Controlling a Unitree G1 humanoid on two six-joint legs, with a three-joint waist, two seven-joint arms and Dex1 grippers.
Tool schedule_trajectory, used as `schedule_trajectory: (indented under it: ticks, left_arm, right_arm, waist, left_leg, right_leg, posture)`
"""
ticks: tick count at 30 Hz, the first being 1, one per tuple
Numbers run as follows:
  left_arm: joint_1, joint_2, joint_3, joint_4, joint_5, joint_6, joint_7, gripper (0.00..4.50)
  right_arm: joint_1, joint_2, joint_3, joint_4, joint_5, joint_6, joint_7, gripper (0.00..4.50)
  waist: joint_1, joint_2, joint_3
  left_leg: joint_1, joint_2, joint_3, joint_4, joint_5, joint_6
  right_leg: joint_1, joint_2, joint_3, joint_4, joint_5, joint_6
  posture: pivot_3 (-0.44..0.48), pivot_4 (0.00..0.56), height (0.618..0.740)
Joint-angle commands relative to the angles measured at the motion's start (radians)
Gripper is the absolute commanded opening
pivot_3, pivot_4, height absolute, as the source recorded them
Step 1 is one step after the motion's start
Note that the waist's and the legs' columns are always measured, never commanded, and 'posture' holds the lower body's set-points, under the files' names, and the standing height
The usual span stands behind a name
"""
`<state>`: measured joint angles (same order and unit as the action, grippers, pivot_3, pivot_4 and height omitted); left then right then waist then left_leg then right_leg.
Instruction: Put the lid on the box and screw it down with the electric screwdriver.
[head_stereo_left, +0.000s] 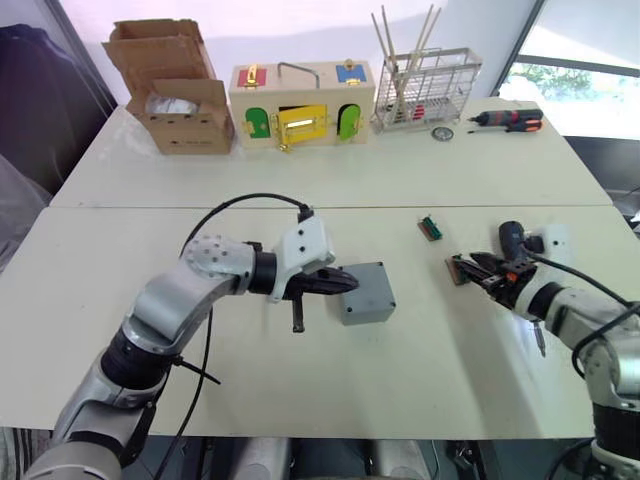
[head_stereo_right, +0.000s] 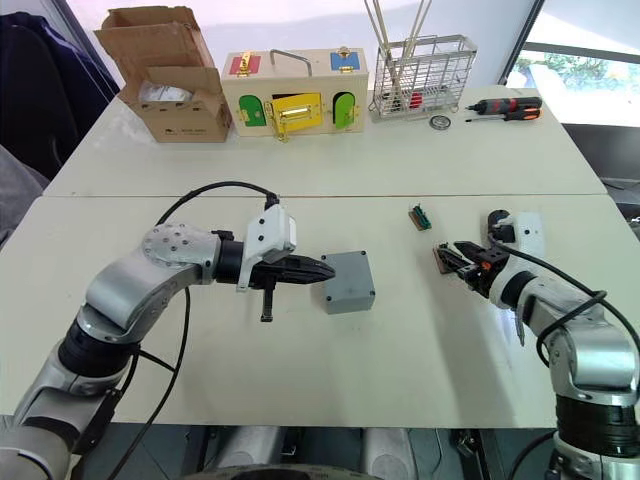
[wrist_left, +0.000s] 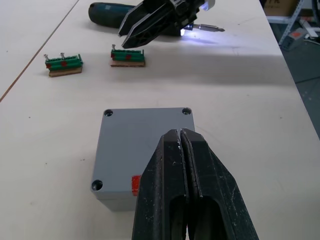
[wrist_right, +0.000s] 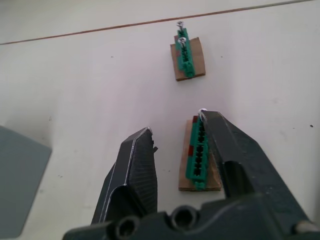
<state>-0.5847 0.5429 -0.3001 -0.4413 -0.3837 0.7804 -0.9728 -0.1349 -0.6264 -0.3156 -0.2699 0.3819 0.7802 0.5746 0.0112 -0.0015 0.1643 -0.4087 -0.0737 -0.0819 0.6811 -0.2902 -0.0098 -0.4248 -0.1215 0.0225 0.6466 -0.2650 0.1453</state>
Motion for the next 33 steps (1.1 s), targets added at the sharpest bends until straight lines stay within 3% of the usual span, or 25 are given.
schedule_trajectory:
  ticks: [1,15,18,20,33]
  left_arm:
    - [0.000,0.005,0.004,-0.027,-0.009,-0.001,0.016,0.00]
    - [0.011,0.014,-0.017,-0.025,0.007,-0.018,0.044,0.00]
    - [0.011,0.014,-0.021,-0.018,0.011,-0.025,0.050,0.00]
    - [0.009,0.011,-0.023,-0.012,0.015,-0.029,0.055,0.00]
    - [0.015,0.021,-0.019,-0.007,0.007,-0.037,0.054,0.00]
  right_arm:
    - [-0.025,0.005,0.016,0.029,-0.028,-0.064,-0.026,2.02]
    - [-0.064,0.010,0.058,0.127,-0.047,-0.139,-0.044,2.02]
    - [-0.066,0.019,0.053,0.132,-0.047,-0.153,-0.054,1.15]
    - [-0.067,0.020,0.053,0.135,-0.047,-0.158,-0.056,0.08]
    - [-0.079,-0.001,0.025,0.071,-0.014,-0.133,-0.058,0.02]
  waist:
    - [0.000,0.000,0.000]
    - [0.000,0.000,0.000]
    - [0.000,0.000,0.000]
    - [0.000,0.000,0.000]
    - [0.000,0.000,0.000]
  left_leg:
    - [0.000,0.000,0.000,0.000,0.000,0.000]
    - [0.000,0.000,0.000,0.000,0.000,0.000]
    - [0.000,0.000,0.000,0.000,0.000,0.000]
    - [0.000,0.000,0.000,0.000,0.000,0.000]
    - [0.000,0.000,0.000,0.000,0.000,0.000]
  right_leg:
    - [0.000,0.000,0.000,0.000,0.000,0.000]
    - [0.000,0.000,0.000,0.000,0.000,0.000]
    - [0.000,0.000,0.000,0.000,0.000,0.000]
    - [0.000,0.000,0.000,0.000,0.000,0.000]
    - [0.000,0.000,0.000,0.000,0.000,0.000]
  posture:
    - [0.000,0.150,0.730]
    - [0.000,0.150,0.730]
    - [0.000,0.150,0.730]
    - [0.000,0.150,0.730]
    - [0.000,0.150,0.730]
